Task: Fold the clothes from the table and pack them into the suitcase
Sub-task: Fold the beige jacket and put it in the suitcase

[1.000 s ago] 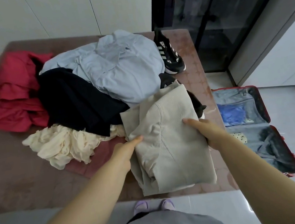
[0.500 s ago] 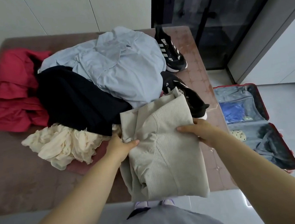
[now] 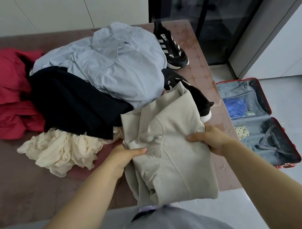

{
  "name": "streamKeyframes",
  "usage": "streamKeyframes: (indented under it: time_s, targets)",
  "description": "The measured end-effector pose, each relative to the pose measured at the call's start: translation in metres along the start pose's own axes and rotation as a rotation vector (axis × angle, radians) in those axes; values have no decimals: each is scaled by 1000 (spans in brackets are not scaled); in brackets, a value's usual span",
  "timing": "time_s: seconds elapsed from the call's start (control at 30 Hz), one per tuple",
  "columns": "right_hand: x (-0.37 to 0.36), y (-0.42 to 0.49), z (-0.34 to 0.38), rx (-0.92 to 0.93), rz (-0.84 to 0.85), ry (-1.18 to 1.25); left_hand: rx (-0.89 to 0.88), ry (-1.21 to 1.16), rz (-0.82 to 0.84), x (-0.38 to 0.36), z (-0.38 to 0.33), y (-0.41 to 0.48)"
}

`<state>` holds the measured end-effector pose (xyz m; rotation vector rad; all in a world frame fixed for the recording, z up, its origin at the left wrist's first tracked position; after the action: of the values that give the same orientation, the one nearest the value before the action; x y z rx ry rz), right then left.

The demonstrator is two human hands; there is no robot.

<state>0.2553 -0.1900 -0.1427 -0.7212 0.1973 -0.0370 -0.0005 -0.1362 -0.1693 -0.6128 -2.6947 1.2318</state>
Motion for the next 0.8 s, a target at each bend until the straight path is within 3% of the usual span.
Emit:
streamKeyframes:
  time_s: [0.13,0.4,0.57,0.8]
  targets:
    - [3,-16,-14,-29,-24,88,35,41,157,-15,-1,-5]
    - [-10,-38,-45,-140,6,85,-72,-9,236,-39,-2,-25]
    - [-1,-59,-19,6,-31,129,-146,-88,237,-50,-27,-34]
    - [42,-124,25,296,8,223,-448,-60,266,-110,-104,-76]
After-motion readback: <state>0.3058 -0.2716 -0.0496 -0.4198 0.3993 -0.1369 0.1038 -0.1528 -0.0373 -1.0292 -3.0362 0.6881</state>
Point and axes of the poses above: each hand's wrist, its own y-axis towards the middle knuckle, its own x-axis out of the back of the hand, z = x × y, the point moved 9 cm from there along y, towards the middle knuckle, and after that the axes turned 6 degrees about z, right-handed, at the moved point
